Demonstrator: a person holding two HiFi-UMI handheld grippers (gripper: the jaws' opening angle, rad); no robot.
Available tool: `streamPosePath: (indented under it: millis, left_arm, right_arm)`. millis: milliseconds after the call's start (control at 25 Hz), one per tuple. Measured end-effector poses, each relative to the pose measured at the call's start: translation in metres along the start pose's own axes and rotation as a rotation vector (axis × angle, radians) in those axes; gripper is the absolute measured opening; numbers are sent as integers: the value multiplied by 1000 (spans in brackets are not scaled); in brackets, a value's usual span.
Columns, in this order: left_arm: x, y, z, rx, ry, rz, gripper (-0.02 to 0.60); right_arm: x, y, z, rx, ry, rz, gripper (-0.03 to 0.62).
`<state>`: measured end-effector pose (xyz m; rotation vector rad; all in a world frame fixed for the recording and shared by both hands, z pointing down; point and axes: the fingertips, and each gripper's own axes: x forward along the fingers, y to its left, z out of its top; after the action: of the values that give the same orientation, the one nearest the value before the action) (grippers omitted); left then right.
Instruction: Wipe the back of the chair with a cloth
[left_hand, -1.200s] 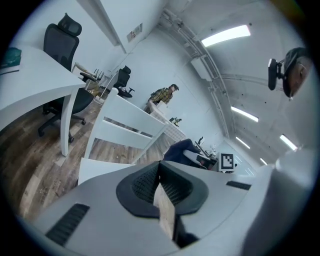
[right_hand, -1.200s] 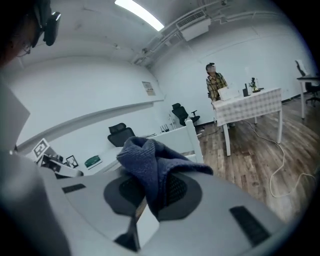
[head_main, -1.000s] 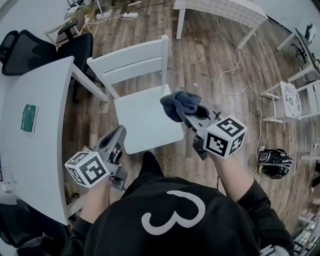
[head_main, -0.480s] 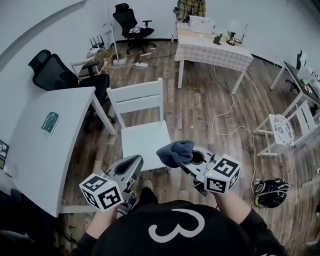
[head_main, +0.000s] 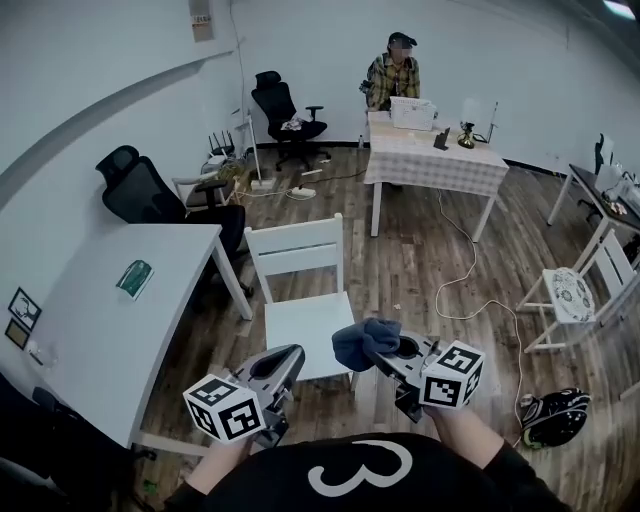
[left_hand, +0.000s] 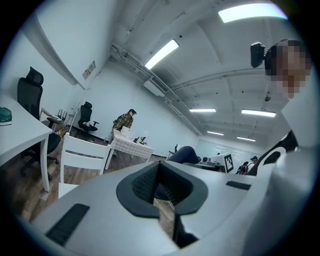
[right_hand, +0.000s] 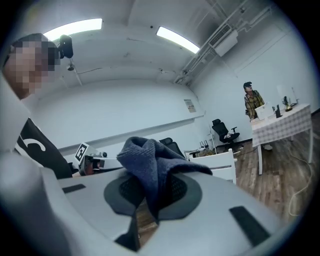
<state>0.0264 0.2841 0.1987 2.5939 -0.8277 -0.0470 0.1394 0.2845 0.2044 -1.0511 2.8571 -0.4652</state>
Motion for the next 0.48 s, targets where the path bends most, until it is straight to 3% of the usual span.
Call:
streamPosePath:
  millis: [200, 480]
  left_arm:
    - [-12, -1, 5, -11, 21, -36, 14]
    - [-32, 11, 18, -7, 15, -26, 14]
  right_arm:
    - [12, 12, -1, 18, 6, 1, 49]
    - [38, 31, -5, 14, 16, 24, 49]
